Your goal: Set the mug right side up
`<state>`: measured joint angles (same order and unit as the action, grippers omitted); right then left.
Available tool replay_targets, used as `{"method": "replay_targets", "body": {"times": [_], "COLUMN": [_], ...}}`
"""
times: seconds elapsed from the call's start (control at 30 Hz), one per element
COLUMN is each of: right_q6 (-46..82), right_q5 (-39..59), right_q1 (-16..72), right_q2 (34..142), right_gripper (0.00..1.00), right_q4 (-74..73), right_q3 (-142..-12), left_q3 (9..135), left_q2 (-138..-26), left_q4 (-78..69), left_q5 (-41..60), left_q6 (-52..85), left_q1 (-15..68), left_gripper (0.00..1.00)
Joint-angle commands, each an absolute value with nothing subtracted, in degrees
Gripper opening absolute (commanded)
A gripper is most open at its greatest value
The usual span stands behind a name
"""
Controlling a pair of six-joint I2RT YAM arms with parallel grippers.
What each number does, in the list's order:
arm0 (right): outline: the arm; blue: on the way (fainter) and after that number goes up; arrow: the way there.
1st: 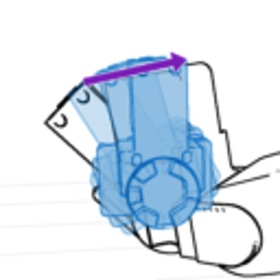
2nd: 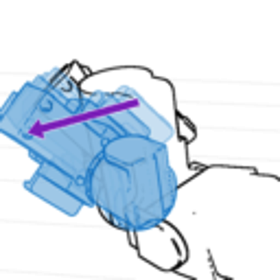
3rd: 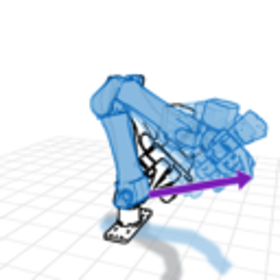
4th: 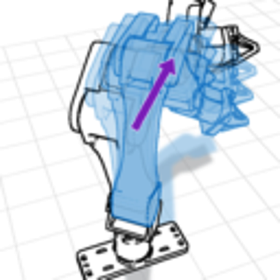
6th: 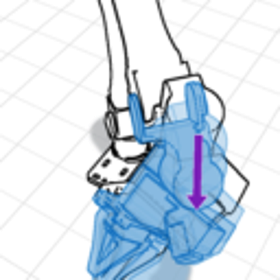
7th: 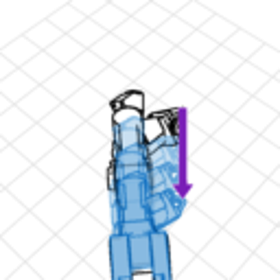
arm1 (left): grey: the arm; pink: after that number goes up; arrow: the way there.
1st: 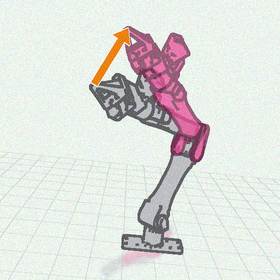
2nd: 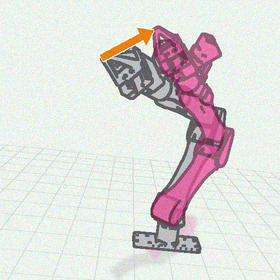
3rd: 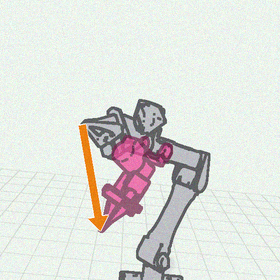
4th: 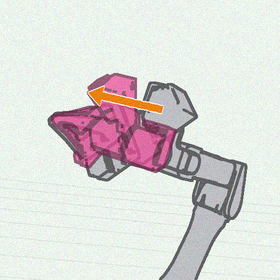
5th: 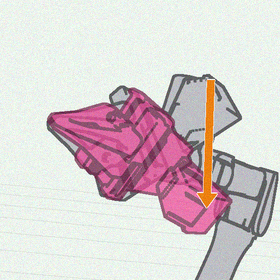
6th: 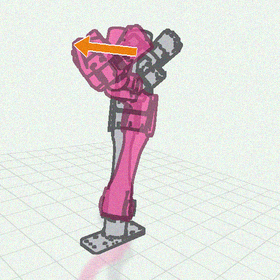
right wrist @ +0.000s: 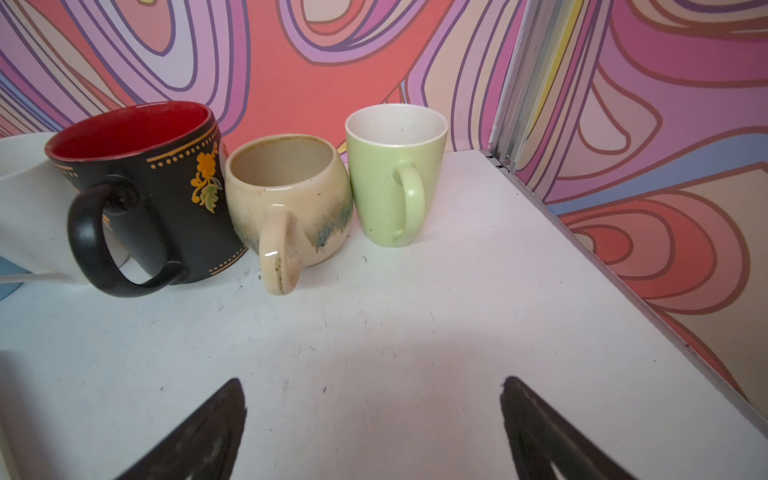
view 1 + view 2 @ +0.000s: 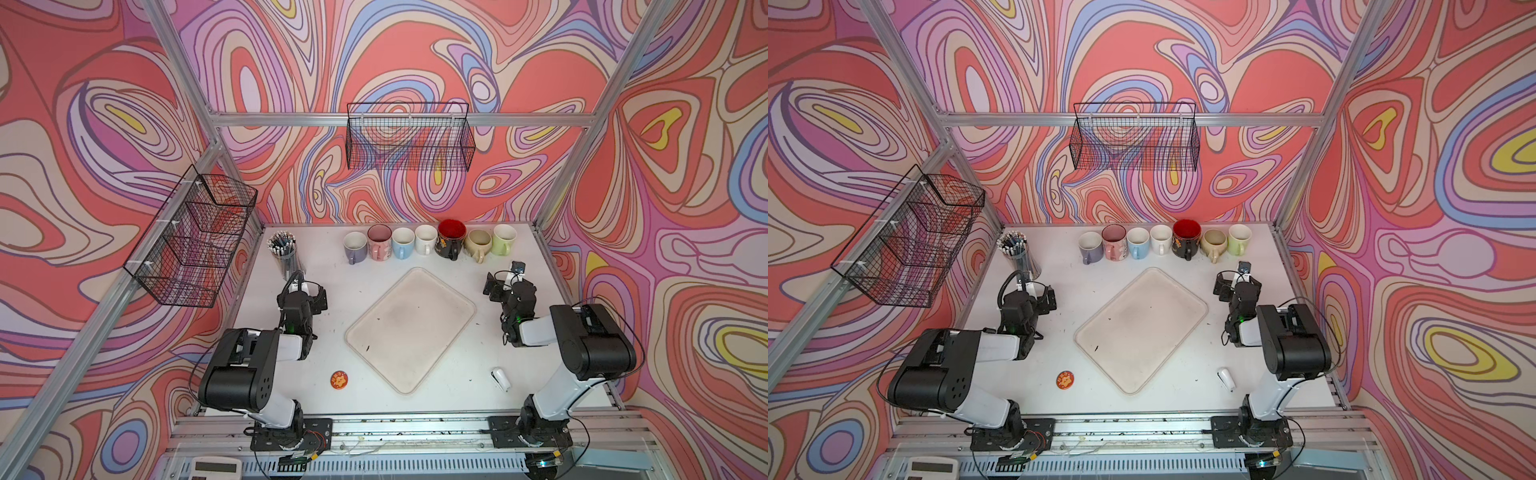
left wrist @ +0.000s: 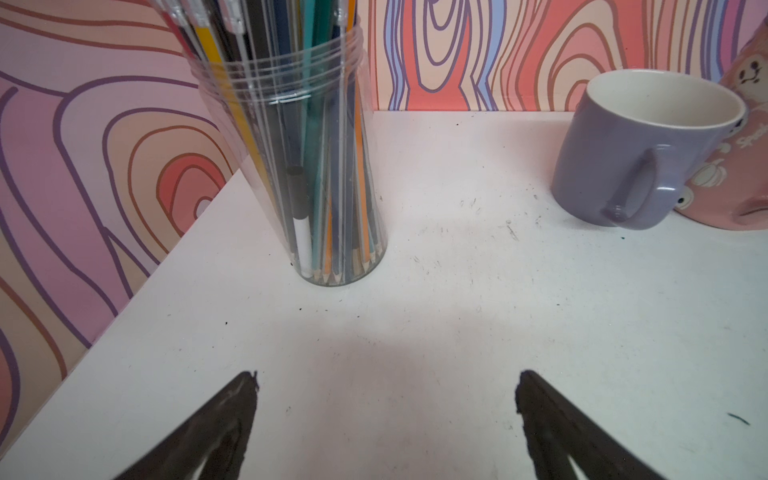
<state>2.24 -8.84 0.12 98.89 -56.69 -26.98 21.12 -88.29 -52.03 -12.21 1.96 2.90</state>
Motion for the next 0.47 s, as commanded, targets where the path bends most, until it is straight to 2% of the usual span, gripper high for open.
{"method": "replay_targets", "body": {"times": [0.0,0.43], "right_q6": [2.6,2.6], "right_q5": [-8.0,-7.9], "right_q1": [0.3,0.3], "right_q2": [98.3,98.4], "right_gripper": [0.99,0.98], "right_q4": [-55.7,-55.3], "right_q3": [-26.3,-26.5], "left_q3": [20.9,20.9], "left_q2": [-88.6,-88.5], "left_q4": [-52.5,-52.5], "left_q5": [-12.1,-12.0], "left_q6": [2.1,2.1], "left_q1": [2.6,2.6], "left_gripper": [1.0,1.0]}}
